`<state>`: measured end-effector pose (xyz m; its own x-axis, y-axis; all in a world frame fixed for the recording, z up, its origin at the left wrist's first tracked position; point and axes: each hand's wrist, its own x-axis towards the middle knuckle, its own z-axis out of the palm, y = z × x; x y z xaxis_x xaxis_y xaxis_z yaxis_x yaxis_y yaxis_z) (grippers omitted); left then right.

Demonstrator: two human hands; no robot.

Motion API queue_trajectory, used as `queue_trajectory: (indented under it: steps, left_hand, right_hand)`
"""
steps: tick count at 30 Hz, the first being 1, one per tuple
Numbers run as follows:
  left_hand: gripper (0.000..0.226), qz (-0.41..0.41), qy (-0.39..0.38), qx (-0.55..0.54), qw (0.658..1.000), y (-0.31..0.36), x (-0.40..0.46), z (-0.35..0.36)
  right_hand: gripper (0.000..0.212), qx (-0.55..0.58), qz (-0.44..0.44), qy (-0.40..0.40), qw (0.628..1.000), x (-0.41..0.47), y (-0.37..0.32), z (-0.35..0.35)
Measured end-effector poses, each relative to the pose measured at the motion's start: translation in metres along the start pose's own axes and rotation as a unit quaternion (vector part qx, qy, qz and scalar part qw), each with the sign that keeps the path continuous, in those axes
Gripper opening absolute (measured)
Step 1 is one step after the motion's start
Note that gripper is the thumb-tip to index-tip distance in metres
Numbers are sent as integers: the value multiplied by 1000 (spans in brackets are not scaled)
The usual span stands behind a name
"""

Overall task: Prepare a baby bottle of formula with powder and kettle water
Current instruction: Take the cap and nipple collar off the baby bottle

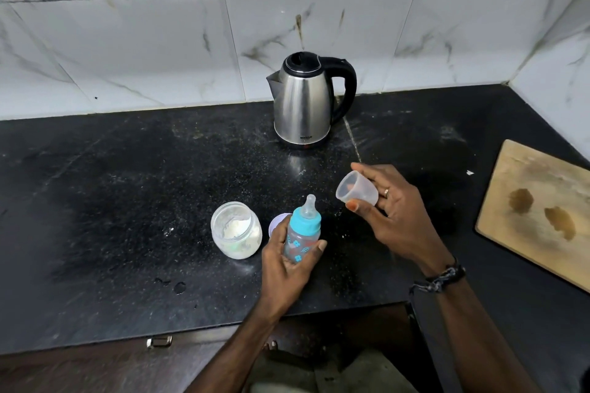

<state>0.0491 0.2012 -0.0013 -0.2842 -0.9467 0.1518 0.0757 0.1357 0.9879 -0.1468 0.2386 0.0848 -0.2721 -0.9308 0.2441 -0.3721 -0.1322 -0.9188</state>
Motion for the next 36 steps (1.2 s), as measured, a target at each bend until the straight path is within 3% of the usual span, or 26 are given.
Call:
queue_trajectory:
  steps: [3, 9, 17, 36]
  left_hand:
    - [44, 3, 9, 10, 1000, -3, 1, -2]
    - [49, -1, 17, 18, 1000, -9, 2, 0]
    - [53, 1, 15, 23, 1000, -13, 5, 4]
    - [53, -23, 17, 12, 1000, -14, 12, 11]
  right_hand:
    - [57, 18, 37, 34, 999, -2, 7, -2]
    - [42, -79, 84, 75, 990, 8, 49, -12]
    - [62, -262, 94, 14, 961, 29, 107, -4]
    - [67, -305, 151, -5, 940, 33, 137, 14]
